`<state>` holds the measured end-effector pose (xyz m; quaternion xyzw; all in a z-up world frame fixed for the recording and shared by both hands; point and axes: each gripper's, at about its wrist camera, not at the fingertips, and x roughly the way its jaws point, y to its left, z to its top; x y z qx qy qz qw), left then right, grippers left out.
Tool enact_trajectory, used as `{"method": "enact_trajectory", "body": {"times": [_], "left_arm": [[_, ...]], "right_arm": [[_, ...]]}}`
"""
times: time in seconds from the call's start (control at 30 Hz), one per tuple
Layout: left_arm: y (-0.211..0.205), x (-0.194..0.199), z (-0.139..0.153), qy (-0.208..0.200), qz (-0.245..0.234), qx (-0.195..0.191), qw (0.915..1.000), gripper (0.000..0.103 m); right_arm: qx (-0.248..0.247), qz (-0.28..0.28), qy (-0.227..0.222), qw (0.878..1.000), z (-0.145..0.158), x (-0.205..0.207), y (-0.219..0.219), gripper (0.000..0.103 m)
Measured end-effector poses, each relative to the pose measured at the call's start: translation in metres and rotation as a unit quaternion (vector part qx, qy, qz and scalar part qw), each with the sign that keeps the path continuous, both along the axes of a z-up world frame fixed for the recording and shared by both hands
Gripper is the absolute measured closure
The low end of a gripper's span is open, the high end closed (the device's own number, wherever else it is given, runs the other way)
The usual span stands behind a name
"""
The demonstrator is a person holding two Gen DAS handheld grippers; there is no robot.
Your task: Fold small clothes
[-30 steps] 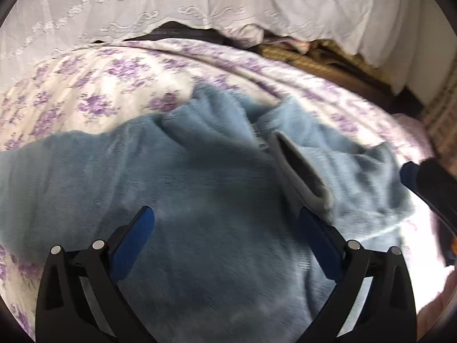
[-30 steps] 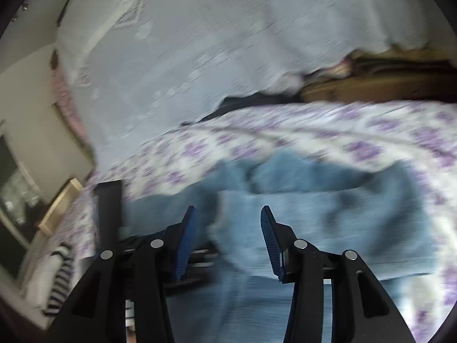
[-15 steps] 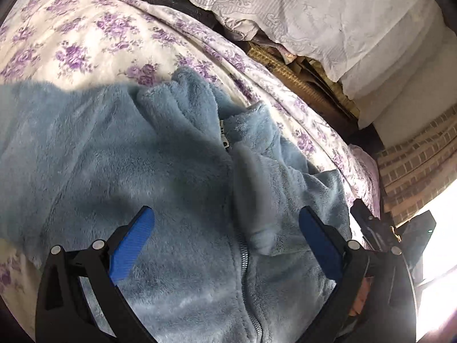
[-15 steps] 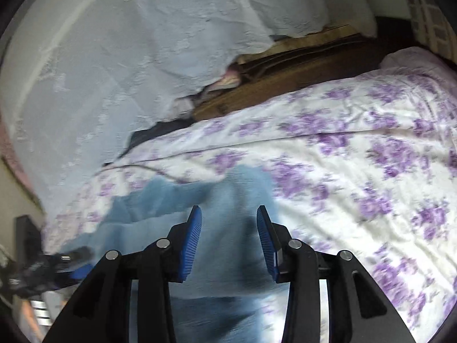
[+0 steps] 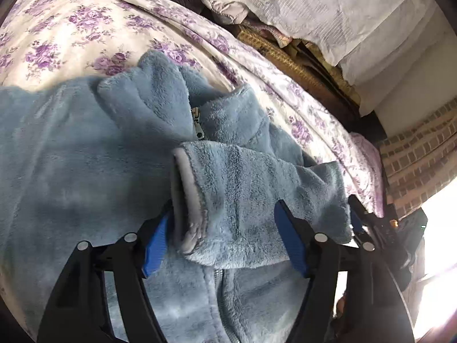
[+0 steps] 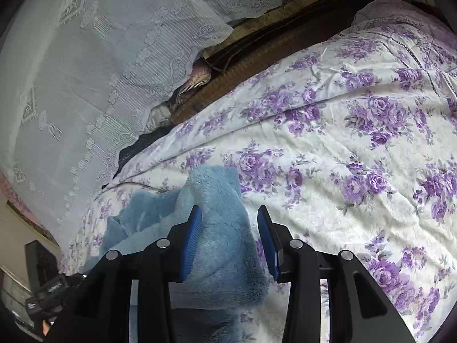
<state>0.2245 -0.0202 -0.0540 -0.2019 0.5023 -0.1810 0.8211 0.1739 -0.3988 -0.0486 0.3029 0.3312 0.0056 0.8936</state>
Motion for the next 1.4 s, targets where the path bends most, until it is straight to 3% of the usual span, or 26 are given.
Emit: {"method": "enact_trajectory", "body": {"times": [0.03, 0.1, 0.17, 0.37, 0.53, 0.63, 0.67, 0.77, 0.87, 0.93, 0.97, 1.0, 1.03, 1.1, 1.17, 1.23, 1.33, 1.4], "left_arm": [[-0.003, 0.001, -0.002, 0.001, -0.003, 0.002, 1.0000, 0.043], [-0.004, 0.000, -0.006, 0.001, -0.012, -0.005, 0.9999, 0.074], [-0.006, -0.001, -0.006, -0.010, -0.018, 0.006, 0.9998, 0.094], [0.018, -0.012, 0.019, -0.070, 0.017, 0.045, 0.9964, 0.094], [0.021, -0.014, 0.006, -0.060, 0.028, 0.097, 0.9931, 0.093], [0.025, -0.011, -0.008, -0.047, 0.037, 0.120, 0.9910, 0.087], [0.025, -0.010, -0.012, -0.041, 0.037, 0.115, 0.9918, 0.085], [0.029, -0.013, -0.012, -0.046, 0.040, 0.108, 0.9922, 0.085], [0.032, -0.023, 0.001, -0.073, 0.050, 0.111, 0.9899, 0.081], [0.036, -0.031, 0.009, -0.089, 0.053, 0.108, 0.9888, 0.071], [0.036, -0.032, 0.011, -0.092, 0.054, 0.116, 0.9876, 0.060], [0.034, -0.034, 0.011, -0.090, 0.054, 0.131, 0.9859, 0.048], [0.030, -0.032, 0.006, -0.078, 0.050, 0.153, 0.9839, 0.044], [0.024, -0.026, -0.014, -0.043, 0.039, 0.186, 0.9808, 0.041], [0.024, -0.030, -0.008, -0.054, 0.046, 0.193, 0.9786, 0.043], [0.024, -0.038, 0.013, -0.089, 0.058, 0.189, 0.9762, 0.044], [0.020, -0.050, 0.042, -0.142, 0.052, 0.163, 0.9749, 0.041], [0.010, -0.050, 0.049, -0.155, 0.037, 0.160, 0.9742, 0.024]], "right_arm": [[0.004, 0.000, -0.002, 1.000, 0.001, -0.001, -0.001, 0.062], [0.008, 0.002, -0.007, 1.000, 0.005, -0.001, -0.002, 0.062], [0.005, 0.003, -0.012, 1.000, 0.008, -0.001, -0.002, 0.062], [0.015, 0.019, -0.026, 0.999, 0.020, 0.000, 0.002, 0.062], [-0.053, 0.045, -0.020, 0.997, 0.023, 0.013, 0.027, 0.066], [-0.118, 0.056, 0.077, 0.988, -0.006, 0.038, 0.041, 0.073], [-0.116, 0.058, 0.107, 0.986, -0.021, 0.045, 0.039, 0.073], [-0.081, 0.053, 0.102, 0.990, -0.018, 0.044, 0.028, 0.076], [-0.130, 0.043, 0.060, 0.989, 0.013, 0.023, 0.038, 0.076], [-0.138, 0.072, 0.046, 0.987, 0.024, 0.009, 0.053, 0.075], [-0.143, 0.084, 0.047, 0.985, 0.025, 0.005, 0.060, 0.075], [-0.167, 0.099, 0.066, 0.979, 0.019, 0.003, 0.073, 0.075], [-0.185, 0.107, 0.082, 0.973, 0.012, 0.004, 0.080, 0.075], [-0.233, 0.121, 0.104, 0.959, -0.014, 0.004, 0.097, 0.076], [-0.264, 0.120, 0.100, 0.952, -0.012, 0.001, 0.104, 0.076], [-0.262, 0.111, 0.096, 0.954, -0.001, -0.003, 0.103, 0.074], [-0.220, 0.120, 0.056, 0.967, 0.025, -0.002, 0.102, 0.074], [-0.208, 0.121, 0.038, 0.970, 0.039, 0.007, 0.108, 0.069]]}}
